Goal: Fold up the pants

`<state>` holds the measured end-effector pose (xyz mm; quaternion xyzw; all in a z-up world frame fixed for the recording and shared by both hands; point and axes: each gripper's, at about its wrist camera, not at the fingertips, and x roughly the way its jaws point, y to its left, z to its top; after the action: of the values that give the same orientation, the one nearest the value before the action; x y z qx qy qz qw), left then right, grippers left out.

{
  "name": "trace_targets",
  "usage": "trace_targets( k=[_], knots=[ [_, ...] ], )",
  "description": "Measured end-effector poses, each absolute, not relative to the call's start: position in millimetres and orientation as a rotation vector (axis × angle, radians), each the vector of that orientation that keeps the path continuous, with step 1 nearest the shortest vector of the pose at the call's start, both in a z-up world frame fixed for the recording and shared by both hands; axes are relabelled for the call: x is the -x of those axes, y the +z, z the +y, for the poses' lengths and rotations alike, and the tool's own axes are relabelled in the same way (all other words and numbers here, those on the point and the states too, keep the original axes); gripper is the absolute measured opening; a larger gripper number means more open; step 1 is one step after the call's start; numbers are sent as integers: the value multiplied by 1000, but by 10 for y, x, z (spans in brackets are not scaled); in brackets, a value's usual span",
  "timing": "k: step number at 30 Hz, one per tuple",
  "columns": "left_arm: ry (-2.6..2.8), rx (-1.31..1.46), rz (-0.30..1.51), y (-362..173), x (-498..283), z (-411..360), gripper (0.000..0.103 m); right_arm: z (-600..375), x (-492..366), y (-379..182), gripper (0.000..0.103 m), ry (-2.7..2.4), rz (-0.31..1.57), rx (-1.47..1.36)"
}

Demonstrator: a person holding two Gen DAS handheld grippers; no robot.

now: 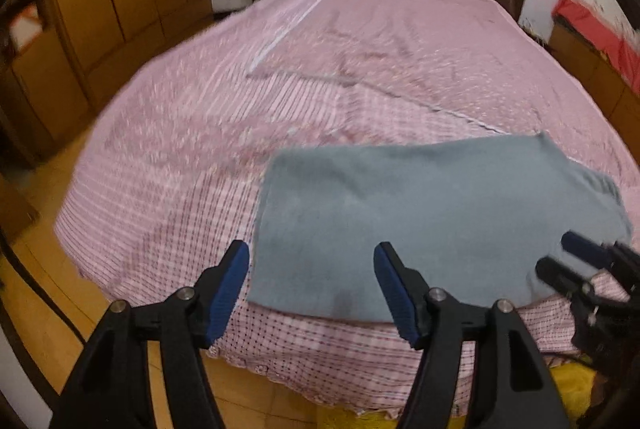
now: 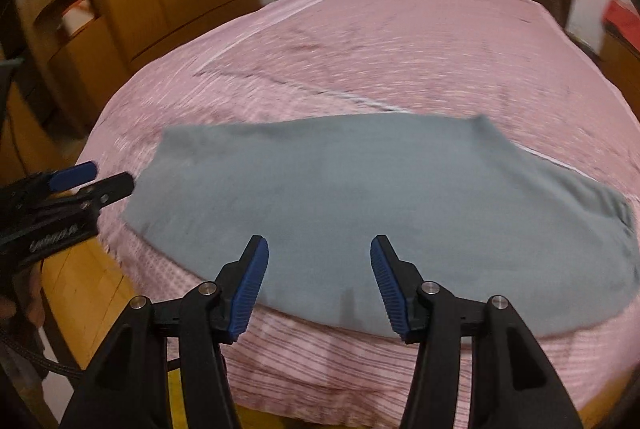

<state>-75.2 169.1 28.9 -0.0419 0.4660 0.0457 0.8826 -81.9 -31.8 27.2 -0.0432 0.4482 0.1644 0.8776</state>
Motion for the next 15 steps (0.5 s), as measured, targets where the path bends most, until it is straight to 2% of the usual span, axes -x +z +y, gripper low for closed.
trace_targets(
  k=[10,15],
  knots=[
    [122,254,1057,-214,604,2191,68,-20,742,-53,55,429,1037,134],
    [52,471,1069,-386,605,2360,67,-90,709,-150,55,420,1076,106]
  ],
)
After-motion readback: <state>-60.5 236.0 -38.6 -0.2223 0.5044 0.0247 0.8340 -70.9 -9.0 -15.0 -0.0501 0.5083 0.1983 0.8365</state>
